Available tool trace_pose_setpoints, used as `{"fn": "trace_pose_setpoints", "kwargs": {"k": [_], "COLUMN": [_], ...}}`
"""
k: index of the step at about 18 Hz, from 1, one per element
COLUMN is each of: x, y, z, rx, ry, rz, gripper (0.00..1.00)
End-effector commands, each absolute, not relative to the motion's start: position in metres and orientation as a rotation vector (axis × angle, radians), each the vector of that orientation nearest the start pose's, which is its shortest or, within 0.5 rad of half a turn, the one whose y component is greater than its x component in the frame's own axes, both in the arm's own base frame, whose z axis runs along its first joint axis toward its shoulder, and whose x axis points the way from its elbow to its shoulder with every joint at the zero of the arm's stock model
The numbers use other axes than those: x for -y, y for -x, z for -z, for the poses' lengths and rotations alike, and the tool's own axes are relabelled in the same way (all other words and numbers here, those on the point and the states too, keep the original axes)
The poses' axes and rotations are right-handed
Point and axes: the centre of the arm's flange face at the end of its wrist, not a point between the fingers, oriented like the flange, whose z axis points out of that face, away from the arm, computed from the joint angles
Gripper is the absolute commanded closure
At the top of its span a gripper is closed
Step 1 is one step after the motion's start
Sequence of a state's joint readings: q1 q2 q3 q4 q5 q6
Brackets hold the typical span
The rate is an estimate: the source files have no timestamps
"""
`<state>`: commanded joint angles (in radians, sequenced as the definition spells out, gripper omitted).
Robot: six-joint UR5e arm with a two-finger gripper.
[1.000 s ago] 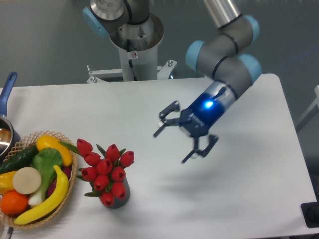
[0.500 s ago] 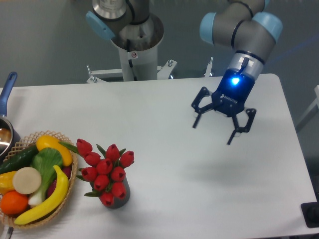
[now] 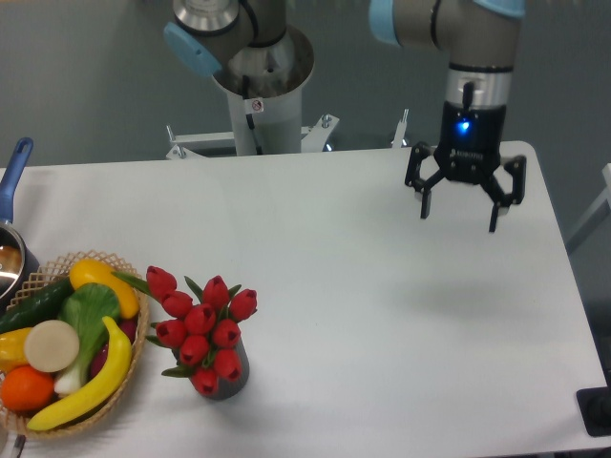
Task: Insert the flowers into the vase
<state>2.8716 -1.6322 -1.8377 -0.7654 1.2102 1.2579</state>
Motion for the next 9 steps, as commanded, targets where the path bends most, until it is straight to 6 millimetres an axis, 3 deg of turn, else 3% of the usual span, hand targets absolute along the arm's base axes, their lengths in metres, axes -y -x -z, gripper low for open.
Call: {"fn": "trace_pose_setpoints", "kwargs": {"k": [9], "x": [-0.309], "y": [0.452], "z": [-0.414], "rx": [-0.023], "ry": [2.651], "rz": [-0.440], "gripper": [0.00]}}
